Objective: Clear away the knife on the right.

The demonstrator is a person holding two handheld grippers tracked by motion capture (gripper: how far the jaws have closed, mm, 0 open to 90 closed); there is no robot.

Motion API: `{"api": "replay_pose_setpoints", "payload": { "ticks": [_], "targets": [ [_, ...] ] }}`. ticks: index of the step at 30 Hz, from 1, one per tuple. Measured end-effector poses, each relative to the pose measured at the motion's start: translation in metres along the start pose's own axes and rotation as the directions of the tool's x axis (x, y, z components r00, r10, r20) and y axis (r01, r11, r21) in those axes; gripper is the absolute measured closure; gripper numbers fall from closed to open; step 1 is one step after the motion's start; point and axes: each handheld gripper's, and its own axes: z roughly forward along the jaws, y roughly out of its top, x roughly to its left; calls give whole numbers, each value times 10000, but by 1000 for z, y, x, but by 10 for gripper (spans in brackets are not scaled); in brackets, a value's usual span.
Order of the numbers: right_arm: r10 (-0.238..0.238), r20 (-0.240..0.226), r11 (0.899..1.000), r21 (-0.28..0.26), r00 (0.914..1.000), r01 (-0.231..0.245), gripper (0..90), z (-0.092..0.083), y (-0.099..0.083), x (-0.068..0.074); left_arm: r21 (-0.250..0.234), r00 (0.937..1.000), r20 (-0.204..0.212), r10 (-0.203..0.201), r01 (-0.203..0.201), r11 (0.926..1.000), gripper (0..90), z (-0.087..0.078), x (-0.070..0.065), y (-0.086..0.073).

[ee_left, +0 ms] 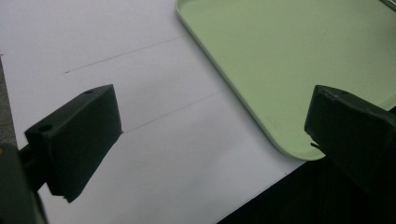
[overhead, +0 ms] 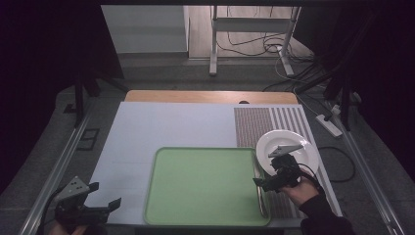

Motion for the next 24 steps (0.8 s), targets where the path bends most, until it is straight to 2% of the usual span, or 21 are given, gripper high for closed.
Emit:
{"api": "replay_pose_setpoints", "payload": {
  "ticks": [9,14,24],
  "targets": [
    [305,273,9991,-302,9992,-297,0,-15,-16,-4,1,10000,2,0,0,10000,37,0,0,0],
    [423,638,9983,-428,9971,-396,0,-22,-24,-4,2,10000,2,-6,6,10000,36,0,0,0],
    [884,752,9938,-746,9932,-828,0,-35,-43,-4,8,10000,-1,-14,14,10000,36,0,0,0]
  ]
}}
